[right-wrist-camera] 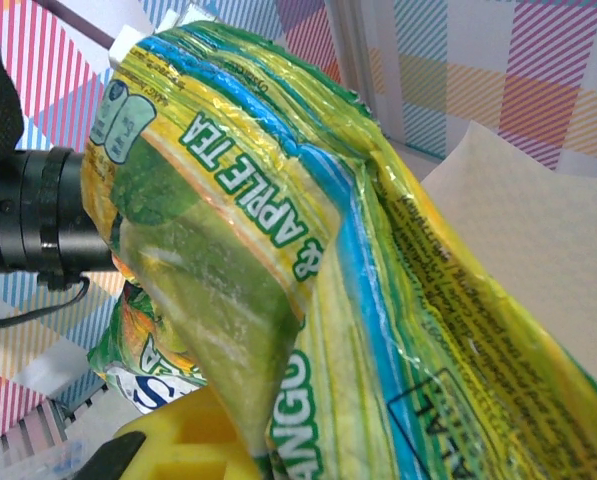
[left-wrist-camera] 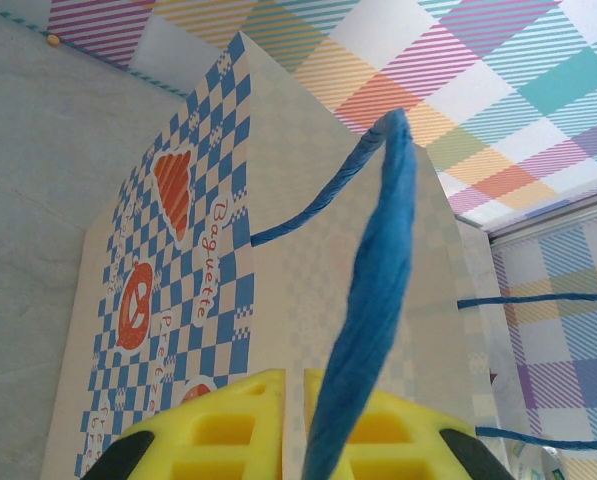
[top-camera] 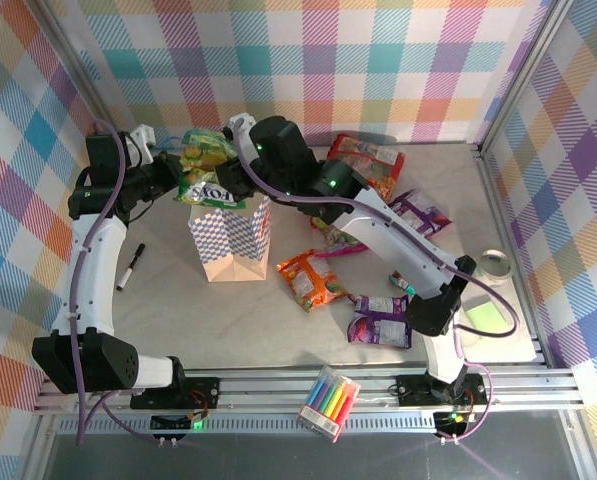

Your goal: Place the snacks into the paper bag

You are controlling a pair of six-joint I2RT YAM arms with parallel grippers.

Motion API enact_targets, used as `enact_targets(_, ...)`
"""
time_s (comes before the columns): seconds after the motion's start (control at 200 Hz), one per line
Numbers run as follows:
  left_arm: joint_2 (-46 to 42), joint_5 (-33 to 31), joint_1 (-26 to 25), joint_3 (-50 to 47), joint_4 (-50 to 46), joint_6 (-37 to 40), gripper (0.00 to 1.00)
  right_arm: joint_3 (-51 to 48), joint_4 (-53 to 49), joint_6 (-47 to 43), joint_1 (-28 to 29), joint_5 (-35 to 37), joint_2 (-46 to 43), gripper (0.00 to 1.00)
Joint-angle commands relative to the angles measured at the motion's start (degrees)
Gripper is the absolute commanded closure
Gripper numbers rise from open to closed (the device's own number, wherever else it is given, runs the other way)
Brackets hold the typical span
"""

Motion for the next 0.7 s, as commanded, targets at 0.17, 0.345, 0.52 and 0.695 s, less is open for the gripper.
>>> enact_targets(0.17,-2.08,0.96,0.72,1.52,-1.63,0.98,0.86,4.49,5.17,2.62,-2.61,0.51,3.10,0.86)
enact_targets(0.345,-2.17,0.37,0.72,1.24,-1.31,0.96,0.86,4.73,6.00,5.78,-4.00,0.48,4.47,0.86)
enact_targets(0.52,-1.91,0.17,0.72,1.23,-1.13,1.02,0.86,6.75,4.56,5.73,-4.20,1.64,6.44,0.85)
enact_targets(0.695,-1.64,-0.14,0.72,1.24,-1.17,1.03,0.86,7.94,2.48,5.50,-4.20,3.47,7.59,0.84)
